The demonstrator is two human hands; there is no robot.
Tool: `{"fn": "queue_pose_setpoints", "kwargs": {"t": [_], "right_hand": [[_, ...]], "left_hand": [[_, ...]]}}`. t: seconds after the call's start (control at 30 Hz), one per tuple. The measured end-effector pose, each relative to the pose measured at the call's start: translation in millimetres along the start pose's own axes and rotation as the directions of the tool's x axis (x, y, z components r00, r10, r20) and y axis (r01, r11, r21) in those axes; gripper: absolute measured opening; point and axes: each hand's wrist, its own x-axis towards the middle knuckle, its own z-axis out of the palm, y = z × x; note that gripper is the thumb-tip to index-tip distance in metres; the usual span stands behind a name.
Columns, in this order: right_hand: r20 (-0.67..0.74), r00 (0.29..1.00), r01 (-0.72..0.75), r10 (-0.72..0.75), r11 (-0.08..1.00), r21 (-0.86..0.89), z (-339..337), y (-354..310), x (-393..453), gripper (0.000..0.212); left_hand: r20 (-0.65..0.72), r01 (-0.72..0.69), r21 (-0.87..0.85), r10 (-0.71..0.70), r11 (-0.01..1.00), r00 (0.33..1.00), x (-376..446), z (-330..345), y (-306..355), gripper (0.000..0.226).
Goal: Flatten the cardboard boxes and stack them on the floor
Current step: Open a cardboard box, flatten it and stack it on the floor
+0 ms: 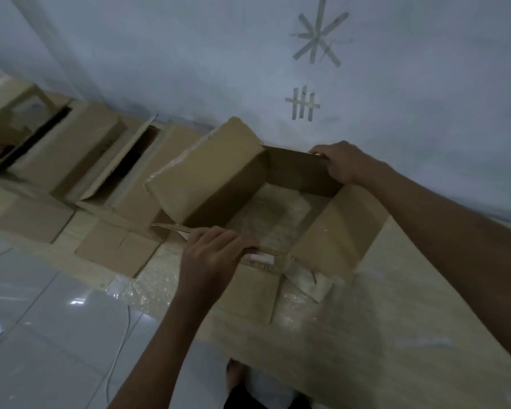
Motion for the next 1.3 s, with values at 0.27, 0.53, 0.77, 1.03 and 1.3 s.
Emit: {"fn": "queue_pose_setpoints", "kwargs": {"t": [0.27,0.53,0.77,1.03,1.3], "right_hand": [[-0.065,0.997,0.049,-0.052,0.998,-0.048,-34,18,-28,0.026],[0.032,0.999,0.013,-0.010,0.996,-0.091,-51,17,-45,0.037],[0.174,0.985,0.015,-0.007,0.999,-0.043,-56,-4,-64,0.033],[-0.008,0.999,-0.039,0.040,0.998,0.053,-8,19,-110,0.023],[-0.089,0.150,-0.053,0.985,0.098,0.994,100,-52,-157,0.069]], "left_hand": [[-0.008,0.108,0.026,-0.107,0.994,0.994,-1,-23,-26,0.007],[0.021,0.242,0.068,-0.244,0.968,0.970,9,-30,-50,0.007],[0.158,0.427,0.150,-0.448,0.892,0.880,58,-8,-82,0.026],[0.568,0.478,0.226,-0.514,0.849,0.643,110,12,-108,0.027],[0.430,0.400,0.072,-0.391,0.914,0.814,110,11,-109,0.068]]}}
